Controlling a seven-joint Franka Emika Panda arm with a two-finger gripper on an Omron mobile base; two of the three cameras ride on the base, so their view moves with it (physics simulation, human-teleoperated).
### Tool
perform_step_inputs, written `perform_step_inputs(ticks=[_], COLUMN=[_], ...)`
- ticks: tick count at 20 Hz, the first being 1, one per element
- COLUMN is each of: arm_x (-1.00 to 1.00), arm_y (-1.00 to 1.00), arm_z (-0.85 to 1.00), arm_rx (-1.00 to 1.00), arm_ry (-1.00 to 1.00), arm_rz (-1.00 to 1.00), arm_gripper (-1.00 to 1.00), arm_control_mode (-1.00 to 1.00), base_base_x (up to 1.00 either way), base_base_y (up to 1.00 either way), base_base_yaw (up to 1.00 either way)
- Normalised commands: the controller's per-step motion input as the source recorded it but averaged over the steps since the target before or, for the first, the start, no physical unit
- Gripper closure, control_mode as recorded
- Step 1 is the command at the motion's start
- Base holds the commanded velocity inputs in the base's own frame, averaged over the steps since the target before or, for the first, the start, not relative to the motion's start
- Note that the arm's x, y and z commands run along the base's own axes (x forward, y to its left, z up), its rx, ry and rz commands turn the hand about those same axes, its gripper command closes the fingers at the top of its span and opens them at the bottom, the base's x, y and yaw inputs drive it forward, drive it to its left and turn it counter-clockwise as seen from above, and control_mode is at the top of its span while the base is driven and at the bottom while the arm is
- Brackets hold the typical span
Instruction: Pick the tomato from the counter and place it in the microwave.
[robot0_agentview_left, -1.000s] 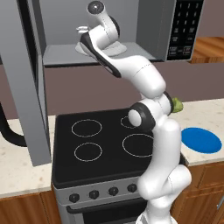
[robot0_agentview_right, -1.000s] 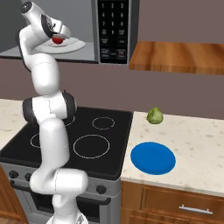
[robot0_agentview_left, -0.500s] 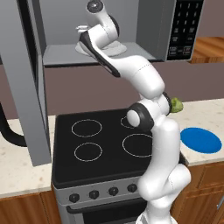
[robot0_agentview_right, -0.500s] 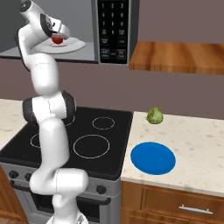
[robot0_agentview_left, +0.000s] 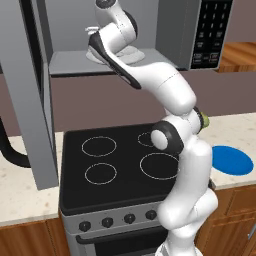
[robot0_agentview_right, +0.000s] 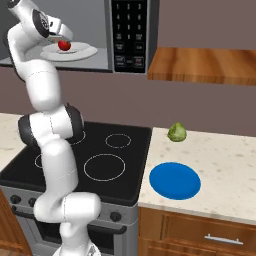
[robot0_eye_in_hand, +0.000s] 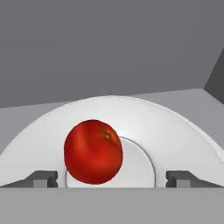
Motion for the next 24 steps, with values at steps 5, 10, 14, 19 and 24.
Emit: perform_step_inputs(ticks=[5,10,14,19,24], arm_x=[-0.73,-0.98,-1.0,-1.0,-1.0], arm_y=[-0.06,-0.24,-0.49,-0.64,-0.17], arm_z=[-0.2,-0.3,-0.1,-0.02,-0.25], arm_rx=[0.0,0.0,0.0,0.05,0.06], arm_ry=[-0.14,-0.17,-0.18,-0.06,0.15], arm_rz=[0.0,0.0,0.0,-0.02,-0.12], arm_gripper=[-1.0,-1.0,-1.0,-1.0,-1.0], arm_control_mode=[-1.0,-1.0,-1.0,-1.0,-1.0], base_base_x=[0.0,0.0,0.0,0.0,0.0], base_base_y=[0.0,0.0,0.0,0.0,0.0], base_base_yaw=[0.0,0.0,0.0,0.0,0.0])
